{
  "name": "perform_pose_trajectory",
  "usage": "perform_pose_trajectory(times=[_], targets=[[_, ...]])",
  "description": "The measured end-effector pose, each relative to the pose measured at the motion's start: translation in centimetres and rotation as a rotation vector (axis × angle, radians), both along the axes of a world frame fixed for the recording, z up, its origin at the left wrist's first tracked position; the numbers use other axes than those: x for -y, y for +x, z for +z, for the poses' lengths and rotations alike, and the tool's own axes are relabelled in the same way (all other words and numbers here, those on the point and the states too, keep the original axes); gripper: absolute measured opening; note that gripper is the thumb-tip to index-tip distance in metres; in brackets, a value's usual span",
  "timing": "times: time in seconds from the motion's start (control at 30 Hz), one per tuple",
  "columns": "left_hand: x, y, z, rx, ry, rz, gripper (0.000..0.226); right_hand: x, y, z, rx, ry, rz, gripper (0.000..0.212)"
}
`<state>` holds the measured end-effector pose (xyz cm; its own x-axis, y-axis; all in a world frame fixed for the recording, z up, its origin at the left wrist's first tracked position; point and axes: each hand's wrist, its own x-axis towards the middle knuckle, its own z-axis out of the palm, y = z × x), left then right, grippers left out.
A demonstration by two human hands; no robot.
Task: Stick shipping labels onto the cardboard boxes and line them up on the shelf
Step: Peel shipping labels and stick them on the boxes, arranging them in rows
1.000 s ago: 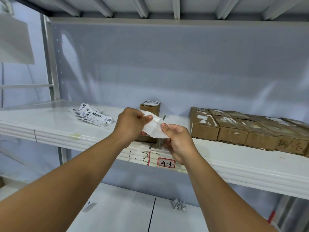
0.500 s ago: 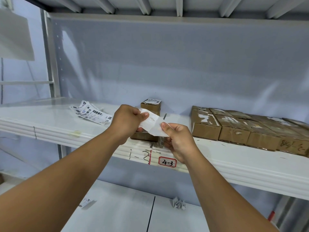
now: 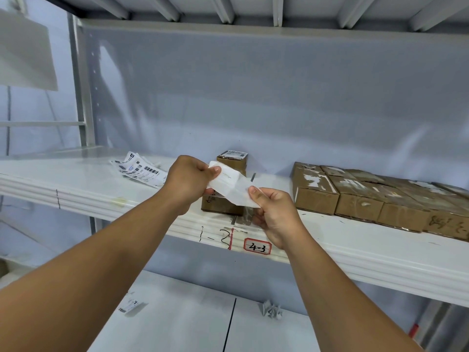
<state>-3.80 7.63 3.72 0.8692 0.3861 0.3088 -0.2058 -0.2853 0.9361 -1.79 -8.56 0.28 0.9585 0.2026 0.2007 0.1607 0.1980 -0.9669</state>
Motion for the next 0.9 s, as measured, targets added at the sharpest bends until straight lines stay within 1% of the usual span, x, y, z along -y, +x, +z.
perform_pose_trajectory(times=[0.2, 0.43, 0.67, 0.9], targets=[[-0.6, -0.2, 0.1, -0.010, 0.012, 0.025, 0.026, 0.0, 0.1, -0.2, 0.013, -0.014, 0.006, 0.017], [-1.0, -0.6, 0.5, -0.012, -0.009, 0.033, 0.022, 0.0, 0.2, -0.2, 0.013, -0.019, 0.026, 0.015], [-1.9, -0.9, 0.9, -0.011, -0.010, 0.011, 0.017, -0.1, 0.3, -0.2, 0.013, -0.037, 0.031, 0.015], [-2.6, -1.0, 1.0, -0.024, -0.013, -0.004, 0.017, 0.0, 0.4, -0.2, 0.004, -0.039, 0.038, 0.015]])
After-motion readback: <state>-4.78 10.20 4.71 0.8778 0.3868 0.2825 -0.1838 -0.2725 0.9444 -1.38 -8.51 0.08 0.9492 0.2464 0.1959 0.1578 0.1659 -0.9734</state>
